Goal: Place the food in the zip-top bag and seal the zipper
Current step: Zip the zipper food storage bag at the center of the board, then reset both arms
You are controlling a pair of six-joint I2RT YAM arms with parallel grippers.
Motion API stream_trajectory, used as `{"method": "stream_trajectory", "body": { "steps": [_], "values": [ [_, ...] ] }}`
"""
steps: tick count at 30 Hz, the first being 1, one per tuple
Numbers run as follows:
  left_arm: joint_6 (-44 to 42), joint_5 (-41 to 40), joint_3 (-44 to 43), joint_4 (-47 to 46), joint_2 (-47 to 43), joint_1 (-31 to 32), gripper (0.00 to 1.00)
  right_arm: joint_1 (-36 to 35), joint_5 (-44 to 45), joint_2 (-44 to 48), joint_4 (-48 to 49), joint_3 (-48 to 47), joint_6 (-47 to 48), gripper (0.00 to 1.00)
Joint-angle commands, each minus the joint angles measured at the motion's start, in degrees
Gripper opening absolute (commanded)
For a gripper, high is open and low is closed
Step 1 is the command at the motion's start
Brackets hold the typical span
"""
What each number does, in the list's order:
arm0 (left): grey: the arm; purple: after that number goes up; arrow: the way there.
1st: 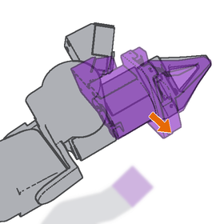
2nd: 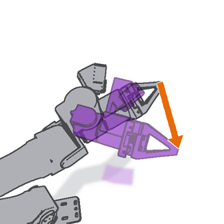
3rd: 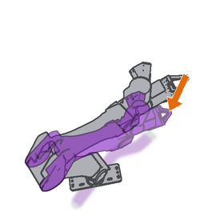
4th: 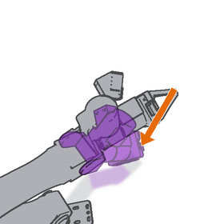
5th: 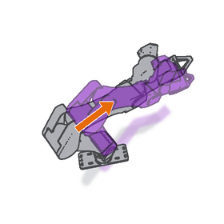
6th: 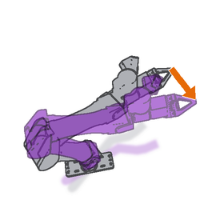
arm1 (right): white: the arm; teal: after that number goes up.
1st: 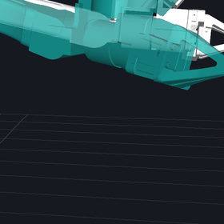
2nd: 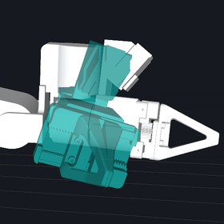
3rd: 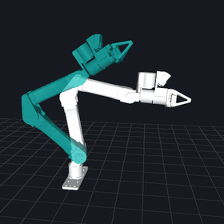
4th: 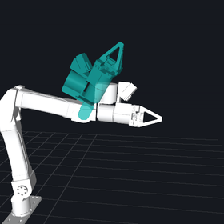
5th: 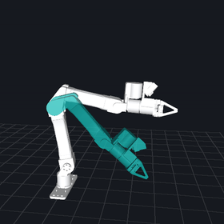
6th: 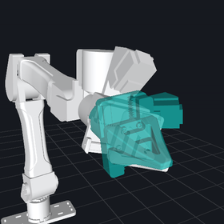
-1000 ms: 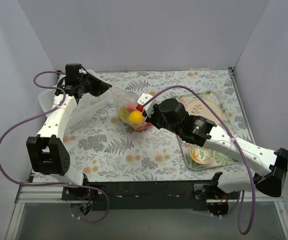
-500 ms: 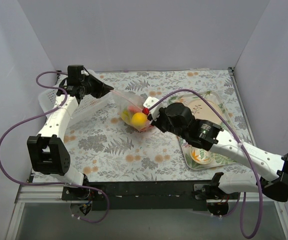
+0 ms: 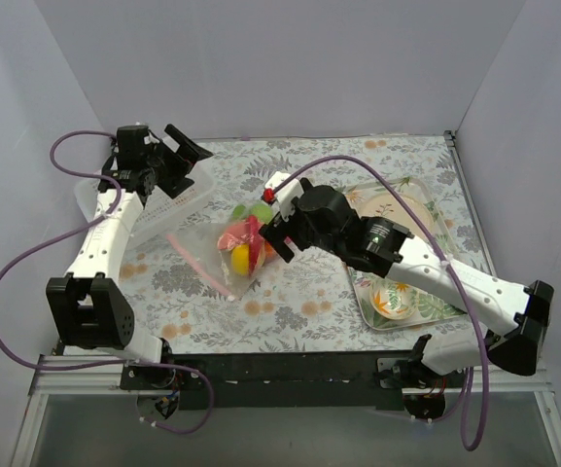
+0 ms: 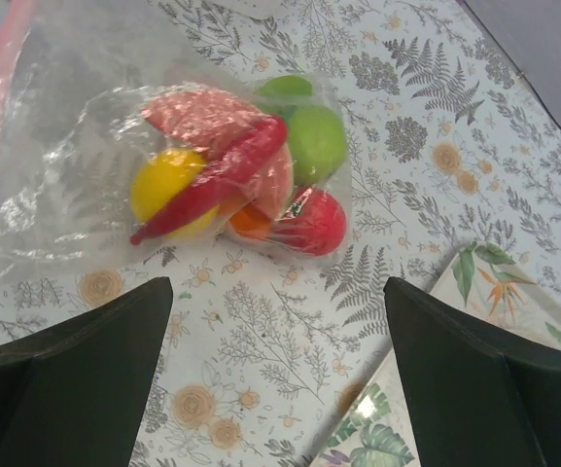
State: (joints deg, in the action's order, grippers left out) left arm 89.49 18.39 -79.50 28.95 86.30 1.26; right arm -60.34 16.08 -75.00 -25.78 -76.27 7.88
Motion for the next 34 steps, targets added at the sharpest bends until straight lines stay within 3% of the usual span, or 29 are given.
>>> {"method": "stream_trajectory", "body": {
  "steps": [1,7,12,17,21,34],
  "values": [
    [-7.49,-1.34,1.37,3.30,-6.04,0.59,0.98,1.27,2.64,-2.87,1.34,-4.06,-7.43,0.98],
    [-14.50,-11.42,7.59,3.92,-13.43,5.94,0.98,12.07,-7.01,-4.02,3.62,-1.17,-17.80,0.98],
    [-17.51,-21.71,14.98,2.43,-22.13,11.84,0.98,21.04,-14.49,0.80,11.78,9.88,-23.34,0.99],
    [-19.00,-23.31,25.25,-2.93,-31.18,12.10,0.98,23.16,-14.84,7.04,17.07,17.28,-25.63,0.98],
    [-19.88,-24.80,27.47,-5.13,-35.58,12.10,0.98,23.51,-14.41,10.49,20.42,21.42,-26.16,0.99],
    [-18.83,-25.60,27.64,-8.28,-35.32,12.01,0.98,23.60,-12.91,10.84,19.45,21.69,-25.90,0.99]
  ]
}}
